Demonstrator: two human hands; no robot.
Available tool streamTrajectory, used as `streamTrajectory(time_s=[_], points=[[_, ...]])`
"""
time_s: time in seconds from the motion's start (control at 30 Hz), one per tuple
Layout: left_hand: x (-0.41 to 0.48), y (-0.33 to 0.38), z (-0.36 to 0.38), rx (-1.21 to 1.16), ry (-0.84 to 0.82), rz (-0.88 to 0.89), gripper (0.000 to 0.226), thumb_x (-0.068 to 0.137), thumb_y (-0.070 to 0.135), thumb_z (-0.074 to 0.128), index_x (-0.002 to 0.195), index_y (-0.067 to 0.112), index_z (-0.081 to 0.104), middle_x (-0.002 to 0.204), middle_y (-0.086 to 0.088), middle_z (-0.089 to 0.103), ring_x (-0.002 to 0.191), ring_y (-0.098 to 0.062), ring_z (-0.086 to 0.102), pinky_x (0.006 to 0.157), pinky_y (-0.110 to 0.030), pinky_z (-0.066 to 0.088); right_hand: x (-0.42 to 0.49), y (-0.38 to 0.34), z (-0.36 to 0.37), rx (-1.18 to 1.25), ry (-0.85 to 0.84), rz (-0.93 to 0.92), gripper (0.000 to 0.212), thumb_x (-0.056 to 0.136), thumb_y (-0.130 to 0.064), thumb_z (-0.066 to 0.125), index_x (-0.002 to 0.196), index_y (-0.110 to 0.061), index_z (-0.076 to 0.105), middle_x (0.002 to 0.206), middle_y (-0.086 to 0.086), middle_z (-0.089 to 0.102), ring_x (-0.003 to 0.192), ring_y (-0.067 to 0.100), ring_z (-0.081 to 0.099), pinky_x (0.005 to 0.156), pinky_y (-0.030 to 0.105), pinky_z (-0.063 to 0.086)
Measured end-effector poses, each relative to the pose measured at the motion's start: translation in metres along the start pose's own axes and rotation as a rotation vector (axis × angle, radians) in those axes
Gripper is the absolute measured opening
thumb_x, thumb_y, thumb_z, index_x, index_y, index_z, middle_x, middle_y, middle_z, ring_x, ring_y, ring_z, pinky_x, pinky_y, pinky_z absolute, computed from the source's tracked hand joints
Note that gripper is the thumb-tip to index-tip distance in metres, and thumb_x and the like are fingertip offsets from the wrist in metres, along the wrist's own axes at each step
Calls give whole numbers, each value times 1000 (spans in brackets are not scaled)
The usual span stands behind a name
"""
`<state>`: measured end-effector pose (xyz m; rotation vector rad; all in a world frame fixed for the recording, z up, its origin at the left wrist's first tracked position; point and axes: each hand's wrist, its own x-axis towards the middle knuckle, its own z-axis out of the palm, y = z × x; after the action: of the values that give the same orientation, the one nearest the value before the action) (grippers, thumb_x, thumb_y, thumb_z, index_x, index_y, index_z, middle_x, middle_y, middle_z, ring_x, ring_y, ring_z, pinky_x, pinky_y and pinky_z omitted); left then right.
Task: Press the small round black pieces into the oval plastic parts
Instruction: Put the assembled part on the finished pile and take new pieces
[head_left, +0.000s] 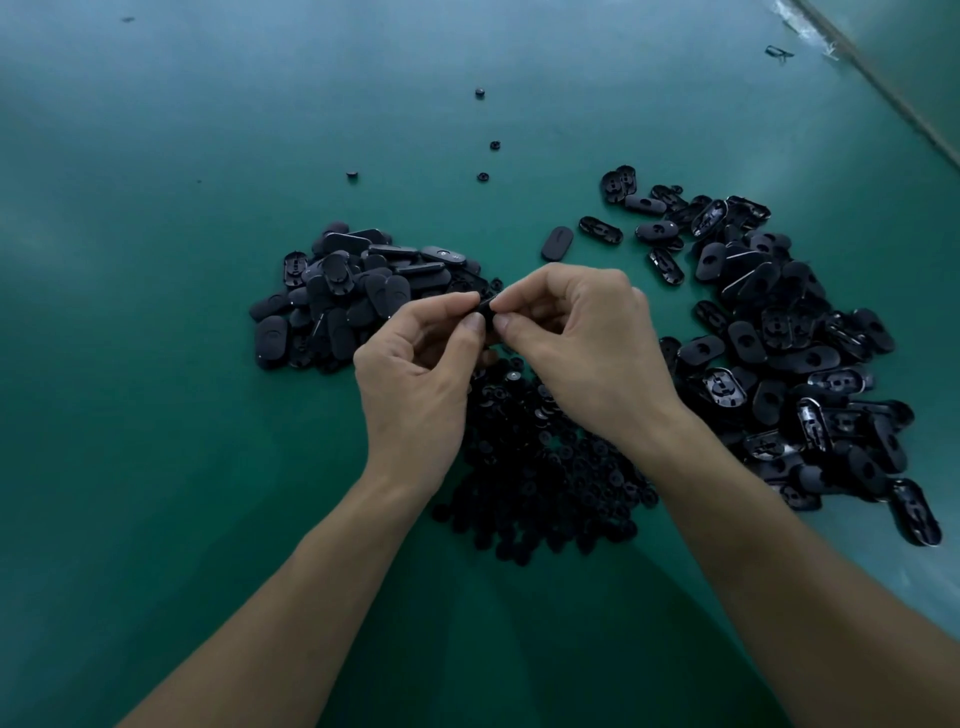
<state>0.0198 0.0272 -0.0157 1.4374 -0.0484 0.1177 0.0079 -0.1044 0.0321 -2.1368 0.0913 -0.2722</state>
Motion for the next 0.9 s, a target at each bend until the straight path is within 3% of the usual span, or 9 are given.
streamTrajectory(time_s=[0.2, 0.43, 0.7, 0.9], points=[[0, 0, 0, 15, -5, -3, 15, 92, 1, 69, 99, 13, 73, 90, -4, 77, 85, -20, 74, 85, -42, 61, -4, -2, 7, 14, 71, 17, 11, 86, -10, 76, 85, -20, 72, 73, -14, 69, 69, -4, 67, 62, 7, 49], [2, -1, -1, 42, 7, 28, 16, 91, 1, 69, 98, 16, 72, 88, 5, 76, 85, -8, 72, 79, -20, 56, -9, 0, 15, 103, 103, 77, 10, 86, -12, 76, 87, -21, 76, 75, -14, 72, 71, -4, 68, 65, 7, 49], [4, -3, -3, 23, -2, 15, 17, 93, 5, 69, 99, 20, 72, 93, -6, 76, 89, -21, 72, 85, -37, 59, -15, -4, 21, 78, 148, 6, 14, 88, -7, 73, 98, -14, 79, 83, -13, 73, 78, -4, 69, 73, 6, 50], [6, -3, -4, -67, -1, 13, 15, 93, 6, 69, 100, 19, 71, 89, 1, 75, 85, -14, 71, 77, -23, 56, -19, -7, 22, 101, 130, -5, 18, 88, -7, 71, 103, -14, 79, 91, -7, 77, 81, -1, 70, 78, 13, 54]])
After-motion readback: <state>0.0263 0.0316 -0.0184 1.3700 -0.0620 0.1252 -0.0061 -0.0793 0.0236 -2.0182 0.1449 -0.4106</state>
